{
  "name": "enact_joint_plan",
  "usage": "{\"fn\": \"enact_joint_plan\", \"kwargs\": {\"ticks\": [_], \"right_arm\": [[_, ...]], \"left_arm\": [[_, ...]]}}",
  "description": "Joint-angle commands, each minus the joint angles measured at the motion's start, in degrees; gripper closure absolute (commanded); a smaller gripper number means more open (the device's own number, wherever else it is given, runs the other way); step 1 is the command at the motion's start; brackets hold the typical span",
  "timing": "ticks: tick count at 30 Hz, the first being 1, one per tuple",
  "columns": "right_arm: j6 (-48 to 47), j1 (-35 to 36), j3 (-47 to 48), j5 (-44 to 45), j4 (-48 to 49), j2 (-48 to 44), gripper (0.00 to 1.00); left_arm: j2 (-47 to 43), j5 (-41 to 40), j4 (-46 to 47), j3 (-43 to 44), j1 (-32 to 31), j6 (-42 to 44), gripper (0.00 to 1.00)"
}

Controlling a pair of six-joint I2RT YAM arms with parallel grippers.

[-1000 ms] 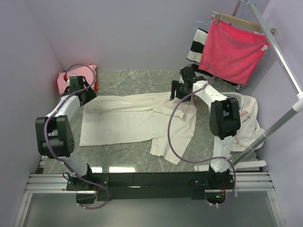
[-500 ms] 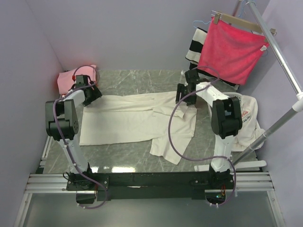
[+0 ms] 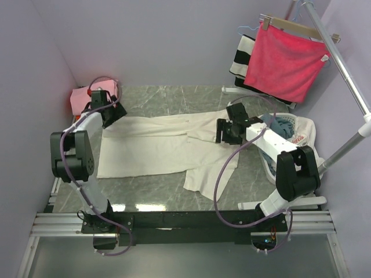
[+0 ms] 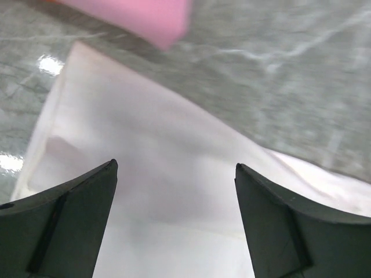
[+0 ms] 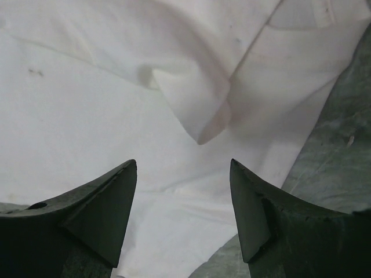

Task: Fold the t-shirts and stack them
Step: Fold the tshirt

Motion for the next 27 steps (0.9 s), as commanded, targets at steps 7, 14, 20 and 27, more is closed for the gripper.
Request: {"fn": "enact_joint_plan", "kwargs": {"ticks": [7, 14, 20, 27], "right_arm": [[1.06, 2.35, -2.60, 10.72, 7.17, 2.97, 0.29], [0.79, 2.79, -0.23, 10.46, 9.19, 7.89, 0.32], [0.00, 3.23, 0.47, 9.49, 11.39, 8.42, 0.66], [-0.44, 3.14, 1.27, 5.11, 11.74, 2.81, 1.00]], "left_arm": [[-15.82, 0.21, 2.98, -5.77, -8.04, -0.31, 0.04], [-19.69, 1.35, 1.84, -7.71, -9.81, 0.39, 0.01], [-22.68, 0.21, 0.61, -10.09, -9.81, 0.92, 0.01], [-21.72, 1.52, 0.43, -9.04, -9.81, 1.27, 0.01]]}}
